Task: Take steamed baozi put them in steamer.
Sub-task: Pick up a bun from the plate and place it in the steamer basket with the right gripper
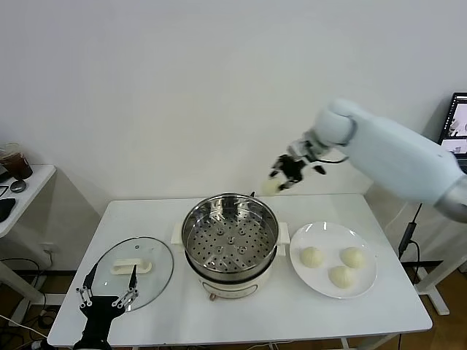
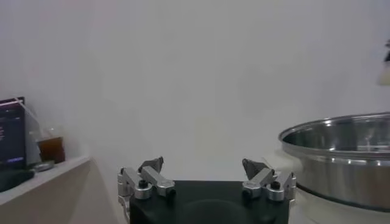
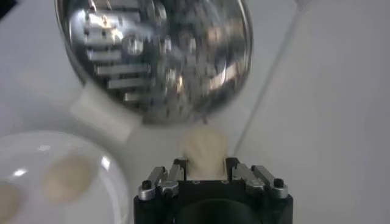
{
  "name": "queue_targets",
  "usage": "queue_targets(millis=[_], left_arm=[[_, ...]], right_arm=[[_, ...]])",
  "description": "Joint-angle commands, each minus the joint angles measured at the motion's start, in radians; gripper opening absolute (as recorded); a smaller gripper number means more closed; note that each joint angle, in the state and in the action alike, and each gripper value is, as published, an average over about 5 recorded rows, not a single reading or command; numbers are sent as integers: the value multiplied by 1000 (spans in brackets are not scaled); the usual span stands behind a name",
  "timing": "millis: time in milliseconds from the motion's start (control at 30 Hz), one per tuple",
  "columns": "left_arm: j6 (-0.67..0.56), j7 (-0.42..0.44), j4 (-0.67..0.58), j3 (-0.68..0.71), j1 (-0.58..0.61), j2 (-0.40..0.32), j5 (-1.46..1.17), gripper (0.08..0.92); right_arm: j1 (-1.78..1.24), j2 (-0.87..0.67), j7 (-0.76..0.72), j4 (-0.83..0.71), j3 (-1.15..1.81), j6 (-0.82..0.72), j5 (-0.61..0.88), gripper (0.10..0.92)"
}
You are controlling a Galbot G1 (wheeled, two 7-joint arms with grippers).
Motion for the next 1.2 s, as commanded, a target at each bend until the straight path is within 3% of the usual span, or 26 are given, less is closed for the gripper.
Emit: queue_targets(millis=[33, 633, 1000, 1200], left_arm=[[1, 1, -2, -11, 0, 0, -6, 823], [10, 3, -1, -20, -14, -10, -10, 823], [9, 3, 4, -21, -18, -11, -10, 823], [9, 3, -2, -23, -14, -13, -10, 823]], right_arm=[[32, 280, 18, -11, -184, 271, -43, 415], [-116, 329, 145, -244, -110, 547, -506, 474], [-143, 352, 202, -315, -51, 592, -577, 485], [-121, 333, 203, -275, -60, 562, -479, 581]])
